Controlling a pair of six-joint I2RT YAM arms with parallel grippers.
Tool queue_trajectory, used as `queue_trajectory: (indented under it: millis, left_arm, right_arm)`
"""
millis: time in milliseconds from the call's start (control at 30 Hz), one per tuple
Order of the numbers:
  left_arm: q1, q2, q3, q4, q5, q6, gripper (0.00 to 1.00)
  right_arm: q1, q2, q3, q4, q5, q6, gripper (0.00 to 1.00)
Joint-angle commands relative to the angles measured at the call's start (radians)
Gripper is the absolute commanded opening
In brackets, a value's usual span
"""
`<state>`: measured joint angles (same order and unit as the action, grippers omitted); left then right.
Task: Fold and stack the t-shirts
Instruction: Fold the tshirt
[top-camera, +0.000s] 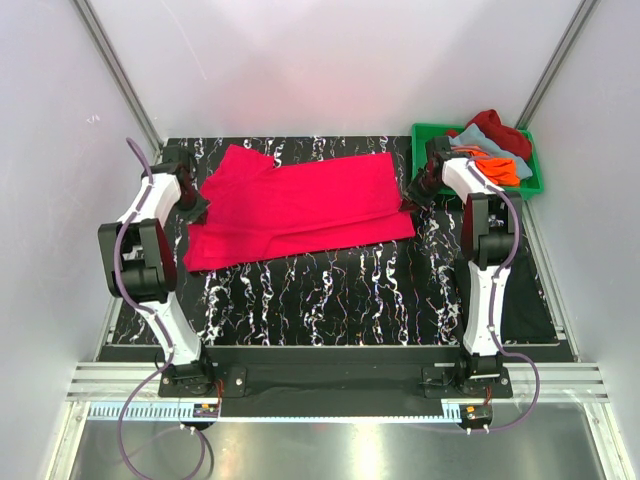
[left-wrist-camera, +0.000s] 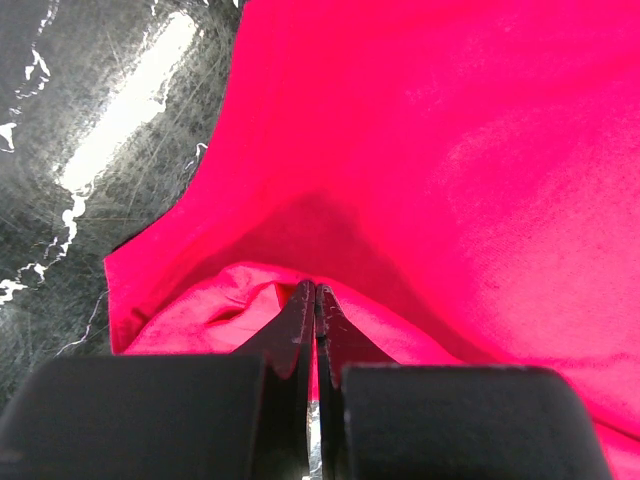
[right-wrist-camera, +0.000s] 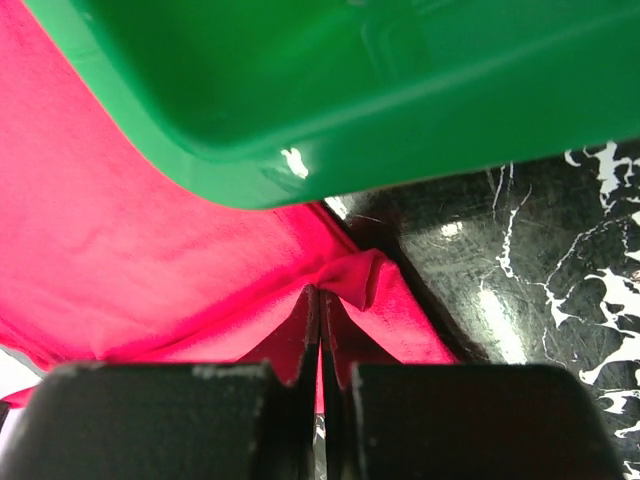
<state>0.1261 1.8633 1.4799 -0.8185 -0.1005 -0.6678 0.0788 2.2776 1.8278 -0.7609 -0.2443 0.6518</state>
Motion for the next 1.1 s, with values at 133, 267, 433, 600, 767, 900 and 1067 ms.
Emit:
queue_trajectory:
  millis: [133,267,433,600,767,900,1067]
  left_arm:
    - [0.012,0.028,0.049,0.019,0.008,-0.009,0.0]
    - [0.017,0.045,0.056,0.019,0.012,0.005,0.0]
    - [0.021,-0.002,0.076,0.016,-0.024,0.071,0.27]
    - [-0.025,-0.203,-0.002,0.013,-0.169,0.148,0.6]
    - [-0.055,-0.361,-0.191,0.045,-0.047,0.12,0.59]
    - [-0.069,-0.458,-0.377,0.104,0.137,0.138,0.56]
    - [-0.066,-0.527,-0.423,0.13,0.162,0.188,0.54]
  right_arm:
    - [0.007,0.028,0.07,-0.017,0.027,-0.021,0.0]
    - [0.007,0.042,0.083,-0.018,0.004,-0.034,0.02]
    - [0.012,0.053,0.181,-0.106,0.034,-0.087,0.26]
    - [0.039,-0.018,0.251,-0.169,0.118,-0.164,0.45]
    - [0.143,-0.127,0.171,-0.143,0.094,-0.179,0.45]
    - [0.27,-0.155,0.059,-0.019,-0.076,-0.117,0.45]
    - [0.416,-0.124,-0.025,0.193,-0.177,0.035,0.32]
